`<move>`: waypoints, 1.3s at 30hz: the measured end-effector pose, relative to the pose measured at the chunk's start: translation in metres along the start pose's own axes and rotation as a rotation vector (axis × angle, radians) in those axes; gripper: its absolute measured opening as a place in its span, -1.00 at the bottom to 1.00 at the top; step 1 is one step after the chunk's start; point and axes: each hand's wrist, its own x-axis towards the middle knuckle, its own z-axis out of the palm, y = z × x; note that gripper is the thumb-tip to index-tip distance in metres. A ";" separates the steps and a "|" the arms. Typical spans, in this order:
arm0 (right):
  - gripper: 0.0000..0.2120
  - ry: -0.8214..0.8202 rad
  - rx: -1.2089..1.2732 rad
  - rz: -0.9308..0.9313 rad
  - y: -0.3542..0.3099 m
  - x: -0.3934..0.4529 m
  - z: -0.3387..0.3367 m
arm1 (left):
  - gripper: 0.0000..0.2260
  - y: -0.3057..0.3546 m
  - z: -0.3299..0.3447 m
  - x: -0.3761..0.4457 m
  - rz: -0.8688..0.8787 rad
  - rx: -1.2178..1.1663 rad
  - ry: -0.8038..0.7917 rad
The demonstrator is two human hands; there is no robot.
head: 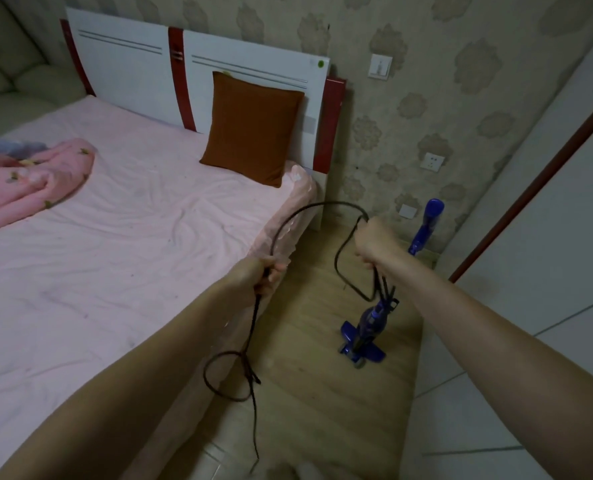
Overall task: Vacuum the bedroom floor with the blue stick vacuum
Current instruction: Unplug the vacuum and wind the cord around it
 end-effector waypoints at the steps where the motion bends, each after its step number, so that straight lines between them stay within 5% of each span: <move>1: -0.68 0.067 0.066 -0.079 0.001 0.001 0.007 | -0.71 -0.003 0.008 -0.005 -0.020 0.129 -0.060; 4: -0.64 0.001 0.223 -0.236 0.001 -0.006 0.029 | -0.65 -0.008 0.032 -0.020 -0.073 0.374 -0.309; 7: -0.61 -0.148 0.077 -0.349 0.013 -0.011 0.045 | -0.62 0.005 0.042 -0.032 -0.063 0.441 -0.519; 12: -0.69 -0.239 -0.057 -0.454 0.035 -0.009 0.046 | -0.62 0.019 0.019 -0.043 -0.003 0.523 -0.659; 15: -0.68 -0.217 -0.057 -0.379 0.030 -0.001 0.038 | -0.70 0.010 -0.001 -0.048 0.159 0.762 -0.597; 21: -0.65 -0.452 -0.361 -0.050 0.046 0.002 0.018 | -0.72 -0.032 -0.017 -0.041 0.532 0.776 -0.068; 27: -0.66 -0.376 0.013 -0.196 0.040 -0.006 0.051 | -0.74 0.007 0.026 -0.048 0.436 0.836 -0.222; 32: -0.61 -0.459 -0.074 -0.473 0.036 -0.012 0.039 | -0.73 0.002 0.005 -0.037 0.347 0.846 -0.276; 35: -0.67 -0.449 -0.174 -0.530 0.047 -0.001 0.025 | -0.72 -0.024 -0.019 -0.027 0.369 1.151 -0.178; 39: -0.71 -0.277 -0.195 -0.506 0.067 0.018 0.011 | -0.75 -0.050 -0.046 -0.021 0.436 1.228 0.035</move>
